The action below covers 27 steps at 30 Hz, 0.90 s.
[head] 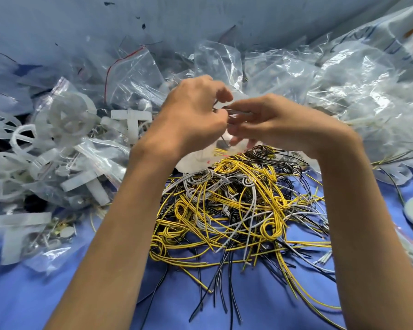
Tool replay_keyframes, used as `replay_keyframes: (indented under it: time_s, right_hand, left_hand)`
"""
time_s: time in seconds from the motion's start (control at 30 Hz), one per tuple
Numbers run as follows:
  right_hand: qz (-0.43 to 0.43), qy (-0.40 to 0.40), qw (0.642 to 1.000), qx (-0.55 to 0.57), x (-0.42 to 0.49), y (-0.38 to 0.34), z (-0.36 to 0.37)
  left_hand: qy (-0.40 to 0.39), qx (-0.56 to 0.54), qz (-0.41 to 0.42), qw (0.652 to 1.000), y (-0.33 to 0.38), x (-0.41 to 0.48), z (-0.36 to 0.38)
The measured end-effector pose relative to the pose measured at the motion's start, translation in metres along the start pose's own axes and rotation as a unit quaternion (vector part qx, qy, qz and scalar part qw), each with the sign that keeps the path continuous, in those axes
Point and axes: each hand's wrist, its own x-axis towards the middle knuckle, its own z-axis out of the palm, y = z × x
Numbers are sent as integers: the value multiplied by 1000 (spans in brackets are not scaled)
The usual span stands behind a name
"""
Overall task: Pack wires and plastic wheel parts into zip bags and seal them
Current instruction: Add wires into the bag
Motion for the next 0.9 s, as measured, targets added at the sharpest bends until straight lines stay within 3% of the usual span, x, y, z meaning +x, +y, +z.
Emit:
replay_keyframes:
  time_s: [0.17,0.23,0.37,0.5,0.67,0.73,0.83,0.9]
  right_hand:
    - [39,-68,988,-131,1,2,4]
    - [18,-56,983,-175,2,-1,6]
    - [-57,26,997,-51,3,-9,6]
    - [-60,35,997,-16,7,-6,10]
    - [-5,1,975,-221,14,3,20]
    - [-11,41,982,-183,15,3,20]
    - [-49,125,990,-41,17,0,17]
    - [-79,134,988,4,19,-2,19]
  left_hand:
    - [33,-19,17,999,-5,-1,-6]
    - [22,-13,22,999,-4,-1,-6]
    - [18,-14,24,999,-6,0,-7]
    - [60,-31,25,997,-8,-1,-11]
    - [82,-60,38,994,-9,-1,-12]
    - [73,-60,39,995,-10,-1,-12]
    - [69,-58,42,995,-10,-1,-12]
    - [79,-55,43,994,-10,-1,-14]
